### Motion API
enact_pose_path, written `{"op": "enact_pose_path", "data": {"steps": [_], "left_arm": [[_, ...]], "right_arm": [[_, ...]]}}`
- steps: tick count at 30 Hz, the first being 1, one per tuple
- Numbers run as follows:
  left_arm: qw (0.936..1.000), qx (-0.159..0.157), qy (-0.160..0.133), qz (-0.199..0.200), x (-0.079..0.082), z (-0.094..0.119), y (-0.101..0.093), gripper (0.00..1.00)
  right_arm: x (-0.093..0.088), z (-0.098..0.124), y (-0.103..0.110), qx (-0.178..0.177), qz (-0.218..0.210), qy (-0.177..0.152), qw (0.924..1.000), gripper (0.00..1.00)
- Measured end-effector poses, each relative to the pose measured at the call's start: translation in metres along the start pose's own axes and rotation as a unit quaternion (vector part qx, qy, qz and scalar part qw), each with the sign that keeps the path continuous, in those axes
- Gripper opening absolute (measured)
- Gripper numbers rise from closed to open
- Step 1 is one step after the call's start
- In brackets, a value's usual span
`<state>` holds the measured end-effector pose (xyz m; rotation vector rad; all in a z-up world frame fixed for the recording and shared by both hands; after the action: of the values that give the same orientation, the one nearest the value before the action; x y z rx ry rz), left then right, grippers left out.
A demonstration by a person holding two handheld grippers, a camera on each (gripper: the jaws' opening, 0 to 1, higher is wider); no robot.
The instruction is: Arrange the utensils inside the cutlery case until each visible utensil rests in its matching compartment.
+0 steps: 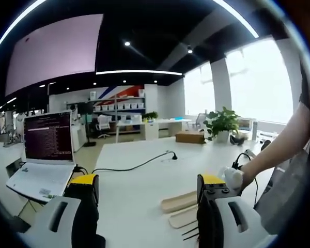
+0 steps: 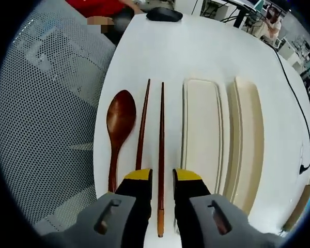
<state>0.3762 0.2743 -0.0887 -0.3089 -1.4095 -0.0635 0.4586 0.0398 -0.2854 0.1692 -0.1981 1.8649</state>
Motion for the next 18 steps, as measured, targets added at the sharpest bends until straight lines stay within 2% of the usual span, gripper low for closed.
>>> {"op": "enact_pose_path", "data": {"steps": [9, 11, 18], "left_arm": [[1.0, -0.001, 0.0, 0.0, 0.0, 0.001, -0.0002, 0.79], [1.0, -0.001, -0.009, 0.001, 0.002, 0.0019, -0.0003, 0.79], [1.0, -0.002, 0.001, -0.003, 0.0002, 0.0011, -0.0007, 0.78]], "right_arm": [[0.0022, -0.0006, 0.001, 0.001, 0.015, -0.001, 0.9999, 0.1], [0.0025, -0.0008, 0.0013, 0.0, 0.013, -0.004, 0.9999, 0.08], [0.0061, -0.0017, 0.0018, 0.004, 0.028, 0.003, 0.9996, 0.05]]}}
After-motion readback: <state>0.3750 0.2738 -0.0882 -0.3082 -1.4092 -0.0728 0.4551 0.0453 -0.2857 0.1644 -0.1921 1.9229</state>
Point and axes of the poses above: the point that each gripper's makers call its tool centre point, and the gripper's own axes: z roughly backward along the fingers, y roughly to its left, x roughly out of its top, the point moved 8 cm from there along z, roughly backward along the fingers, and after that the axes turned 14 degrees about z, right-handed, at the moved point
